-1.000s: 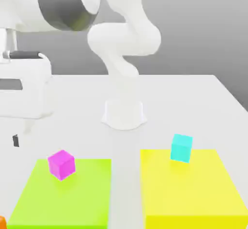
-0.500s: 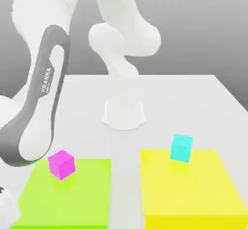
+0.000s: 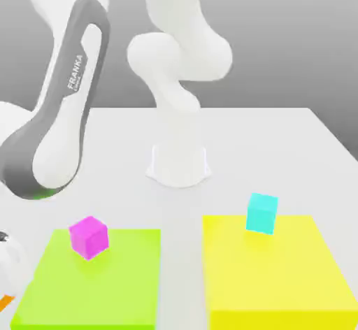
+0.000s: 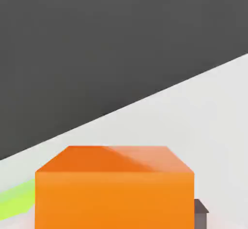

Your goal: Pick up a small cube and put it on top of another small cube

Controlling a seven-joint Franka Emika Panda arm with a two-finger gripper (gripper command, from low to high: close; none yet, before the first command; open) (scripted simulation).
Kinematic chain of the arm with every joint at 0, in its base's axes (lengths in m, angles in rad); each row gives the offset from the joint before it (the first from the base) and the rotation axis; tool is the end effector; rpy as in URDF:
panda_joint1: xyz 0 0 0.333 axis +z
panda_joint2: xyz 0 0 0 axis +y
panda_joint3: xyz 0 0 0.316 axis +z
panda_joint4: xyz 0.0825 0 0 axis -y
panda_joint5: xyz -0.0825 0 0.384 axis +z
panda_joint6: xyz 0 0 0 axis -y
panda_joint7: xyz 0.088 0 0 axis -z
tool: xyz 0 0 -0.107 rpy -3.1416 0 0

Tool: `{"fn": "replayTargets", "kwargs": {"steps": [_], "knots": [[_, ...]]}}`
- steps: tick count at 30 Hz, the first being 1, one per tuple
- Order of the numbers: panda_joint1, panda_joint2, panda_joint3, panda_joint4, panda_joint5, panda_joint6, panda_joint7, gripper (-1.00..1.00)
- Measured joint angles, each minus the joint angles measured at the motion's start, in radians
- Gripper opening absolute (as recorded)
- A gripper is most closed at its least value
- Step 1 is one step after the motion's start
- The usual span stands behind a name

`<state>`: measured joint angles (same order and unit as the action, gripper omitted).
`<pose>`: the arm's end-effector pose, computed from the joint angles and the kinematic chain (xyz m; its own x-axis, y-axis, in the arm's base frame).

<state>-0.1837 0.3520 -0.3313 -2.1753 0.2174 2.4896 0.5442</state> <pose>0.4874 -0.2775 0.2353 0.3483 -0.9372 -0.0188 -0.9374 -0.3482 -0.0086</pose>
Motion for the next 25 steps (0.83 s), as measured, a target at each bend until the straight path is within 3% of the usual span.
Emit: {"fn": "replayTargets", "kwargs": {"steps": [10, 16, 21, 22, 25], "knots": [[0.061, -0.365, -0.021, -0.316, -0.182, -0.022, 0.214, -1.00], [0.030, -0.580, 0.028, -0.503, -0.312, -0.034, 0.356, -1.00], [0.044, -0.460, 0.021, -0.556, -0.278, 0.138, 0.338, -1.00], [0.046, -0.436, 0.020, -0.561, -0.268, 0.166, 0.330, 1.00], [0.046, -0.436, 0.020, -0.561, -0.268, 0.166, 0.330, 1.00]]}}
